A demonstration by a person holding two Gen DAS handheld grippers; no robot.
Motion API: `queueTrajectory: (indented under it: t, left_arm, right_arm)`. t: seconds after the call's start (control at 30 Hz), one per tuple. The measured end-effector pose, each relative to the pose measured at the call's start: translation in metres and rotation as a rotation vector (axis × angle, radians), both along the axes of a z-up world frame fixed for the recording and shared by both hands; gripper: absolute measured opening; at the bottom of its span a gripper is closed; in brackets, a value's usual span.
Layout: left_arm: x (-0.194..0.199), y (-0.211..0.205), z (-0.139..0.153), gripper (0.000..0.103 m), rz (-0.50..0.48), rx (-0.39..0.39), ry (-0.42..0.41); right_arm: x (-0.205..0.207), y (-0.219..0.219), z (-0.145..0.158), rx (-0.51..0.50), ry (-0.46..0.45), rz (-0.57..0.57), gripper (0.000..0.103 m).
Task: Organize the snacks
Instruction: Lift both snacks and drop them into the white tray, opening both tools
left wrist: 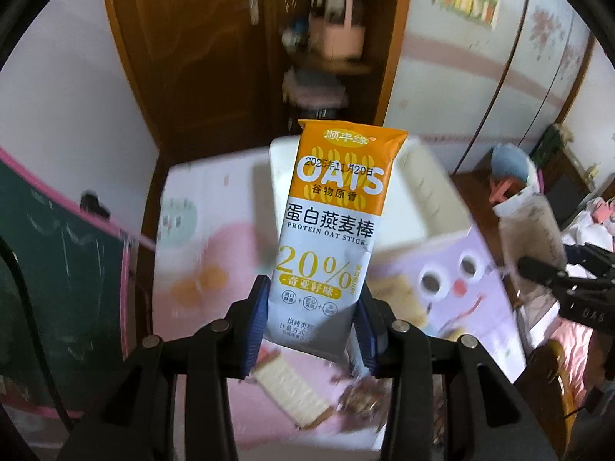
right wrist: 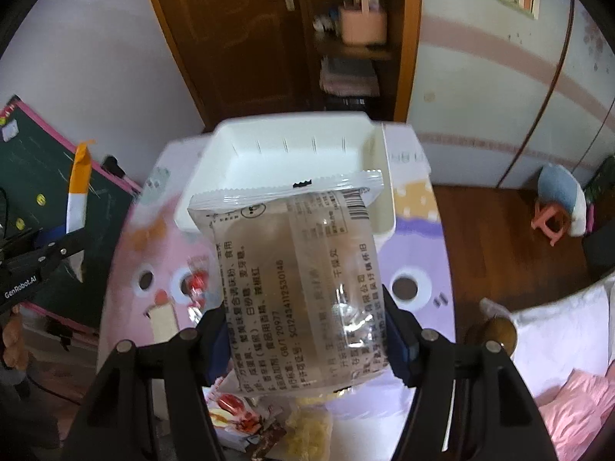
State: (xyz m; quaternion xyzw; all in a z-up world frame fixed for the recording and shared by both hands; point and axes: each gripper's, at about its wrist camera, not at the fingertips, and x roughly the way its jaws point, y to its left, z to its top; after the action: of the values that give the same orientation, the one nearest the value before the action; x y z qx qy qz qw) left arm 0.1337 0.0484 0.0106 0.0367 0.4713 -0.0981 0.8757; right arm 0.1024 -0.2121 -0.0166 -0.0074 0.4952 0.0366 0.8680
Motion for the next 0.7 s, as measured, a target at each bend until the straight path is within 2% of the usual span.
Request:
queueTrajectory:
  t: [0.07, 0.2, 0.33, 0.5, 0.7]
  left_arm:
    - [0.009, -0.010, 0.022, 0.040, -0.011, -0.007, -0.045]
    - [0.029, -0.029, 0.047, 0.040, -0.024, -0.008, -0.094]
    - [0.059, -0.050, 0.052, 0.040, -0.031, -0.007, -0.107]
    - [0.104, -0.062, 0.024, 0.040, -0.018, -0.017, -0.065]
    - [0.143, -0.066, -0.021, 0.040, 0.014, -0.002, 0.001]
  right_arm:
    - [0.005, 0.001, 0.017, 0.030, -0.027, 0.006, 0.066]
    - [0.028, 0.005, 0.045, 0.058, -0.073, 0.011, 0.067]
    - [0.060, 0.008, 0.055, 0.067, -0.094, -0.006, 0.067]
    - [0.106, 0.004, 0.044, 0.087, -0.080, -0.072, 0.067]
    - [0.156, -0.001, 0.000, 0.049, 0.001, -0.135, 0.067]
